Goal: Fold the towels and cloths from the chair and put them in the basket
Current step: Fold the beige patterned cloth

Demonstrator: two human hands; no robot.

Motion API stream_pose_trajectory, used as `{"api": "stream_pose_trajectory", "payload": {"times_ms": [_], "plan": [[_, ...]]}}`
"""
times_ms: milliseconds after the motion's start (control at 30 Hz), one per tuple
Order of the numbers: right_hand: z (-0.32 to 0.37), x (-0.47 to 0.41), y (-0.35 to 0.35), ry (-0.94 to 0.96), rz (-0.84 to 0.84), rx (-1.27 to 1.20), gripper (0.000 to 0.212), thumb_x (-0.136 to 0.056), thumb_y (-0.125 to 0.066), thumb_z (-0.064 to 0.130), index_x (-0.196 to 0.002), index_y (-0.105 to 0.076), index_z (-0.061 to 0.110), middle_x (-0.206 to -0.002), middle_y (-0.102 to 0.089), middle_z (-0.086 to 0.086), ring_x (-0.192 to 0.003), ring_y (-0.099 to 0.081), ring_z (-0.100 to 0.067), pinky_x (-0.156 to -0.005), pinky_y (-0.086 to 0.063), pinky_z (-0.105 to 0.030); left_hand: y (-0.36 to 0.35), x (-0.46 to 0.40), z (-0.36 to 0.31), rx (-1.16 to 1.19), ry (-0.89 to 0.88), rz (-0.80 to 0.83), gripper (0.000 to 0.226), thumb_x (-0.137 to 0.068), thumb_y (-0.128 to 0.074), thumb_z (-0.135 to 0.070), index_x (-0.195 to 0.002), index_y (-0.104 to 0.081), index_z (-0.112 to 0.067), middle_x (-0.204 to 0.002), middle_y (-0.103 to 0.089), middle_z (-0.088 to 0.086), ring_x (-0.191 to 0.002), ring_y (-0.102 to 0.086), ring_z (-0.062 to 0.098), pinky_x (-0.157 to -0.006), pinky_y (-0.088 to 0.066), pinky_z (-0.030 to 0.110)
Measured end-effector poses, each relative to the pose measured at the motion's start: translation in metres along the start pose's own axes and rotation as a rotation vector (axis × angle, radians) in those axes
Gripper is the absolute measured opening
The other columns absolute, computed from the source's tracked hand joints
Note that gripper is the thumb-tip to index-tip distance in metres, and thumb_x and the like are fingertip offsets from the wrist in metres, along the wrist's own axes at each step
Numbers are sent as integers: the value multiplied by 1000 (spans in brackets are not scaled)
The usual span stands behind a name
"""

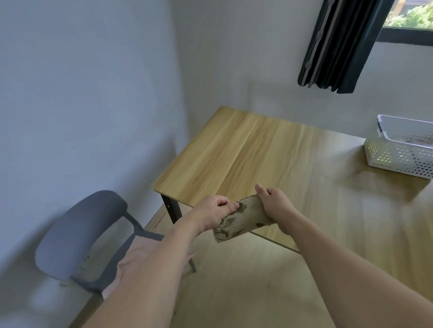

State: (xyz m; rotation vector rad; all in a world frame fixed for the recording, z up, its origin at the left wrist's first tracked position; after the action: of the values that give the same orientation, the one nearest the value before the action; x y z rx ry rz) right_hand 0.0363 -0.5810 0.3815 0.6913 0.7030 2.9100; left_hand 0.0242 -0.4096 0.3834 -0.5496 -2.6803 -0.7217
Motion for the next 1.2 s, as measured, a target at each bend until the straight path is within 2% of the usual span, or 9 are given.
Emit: {"api": "stream_pose_trajectory", "payload": {"times_ms": [100,167,300,333,467,567,633,967,1200], "plan": [[-10,-14,25,-130,99,-132,53,-91,-42,62,-108,-57,14,-104,-61,-7,-90,-61,-24,-59,-49,-29,-8,-17,-29,-23,-23,-50,36,-94,-55,-46,-96,-69,-13,-79,-69,1,-66,-63,11,-61,-49,20],[-20,-24,43,-175,158,-228,53,-87,-51,61,-107,-61,13,-100,-62,-8,-84,-60,-24,-58,-49,-29,-20,-35,-44,-42,-36,-55,37,-94,-54,-45,-96,-68,-12,-77,-68,1,-63,-60,10,-55,-46,16],[-42,-43,97,-176,264,-324,28,-89,-58,36,-103,-60,11,-89,-57,-8,-71,-55,-21,-59,-48,-30,-59,-76,-75,-27,-38,-83,33,-91,-57,-47,-90,-70,-17,-86,-73,10,-77,-67,24,-77,-55,39],[-50,-50,117,-185,263,-328,24,-89,-58,29,-102,-59,10,-89,-57,-9,-71,-54,-20,-58,-48,-30,-73,-86,-87,-23,-40,-88,33,-91,-58,-48,-88,-70,-17,-81,-72,9,-75,-66,23,-77,-54,39],[-73,-80,180,-160,232,-307,16,-90,-59,11,-104,-59,5,-93,-58,-11,-74,-55,-19,-56,-48,-28,-126,-113,-128,-53,-59,-99,31,-93,-56,-44,-93,-69,-16,-75,-63,-1,-62,-54,10,-58,-42,19],[-70,-85,193,-134,191,-329,6,-92,-55,4,-90,-59,7,-86,-58,-9,-72,-55,-19,-61,-47,-29,-134,-123,-122,-26,-32,-99,28,-92,-57,-45,-91,-69,-20,-78,-65,2,-67,-56,13,-67,-44,28],[-91,-111,300,-136,229,-304,8,-93,-55,4,-88,-59,8,-85,-58,-9,-73,-55,-20,-63,-47,-30,-214,-165,-197,-20,-14,-93,28,-92,-57,-45,-90,-69,-20,-75,-64,0,-65,-55,13,-66,-44,28],[-117,-153,384,-44,176,-295,9,-95,-53,8,-94,-61,9,-86,-60,-8,-74,-56,-18,-62,-49,-30,-271,-201,-260,-39,-40,-143,27,-93,-58,-41,-90,-68,-17,-70,-62,-6,-63,-55,9,-64,-44,27],[-134,-191,479,96,196,-187,10,-94,-54,9,-93,-63,15,-91,-61,-6,-83,-57,-18,-75,-53,-34,-343,-229,-325,-72,-30,-206,20,-93,-57,-38,-97,-65,-20,-95,-70,3,-84,-64,18,-76,-52,34]]}}
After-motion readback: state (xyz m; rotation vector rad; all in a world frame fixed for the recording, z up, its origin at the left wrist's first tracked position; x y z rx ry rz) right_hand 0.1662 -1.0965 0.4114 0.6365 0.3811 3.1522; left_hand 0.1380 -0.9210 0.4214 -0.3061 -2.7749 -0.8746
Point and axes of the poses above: each hand's wrist, its own x-axis away from the middle knuckle, its own y-axis out of the back of the hand, z = x × y, the point moved 9 cm from there along -x, towards the middle knuckle
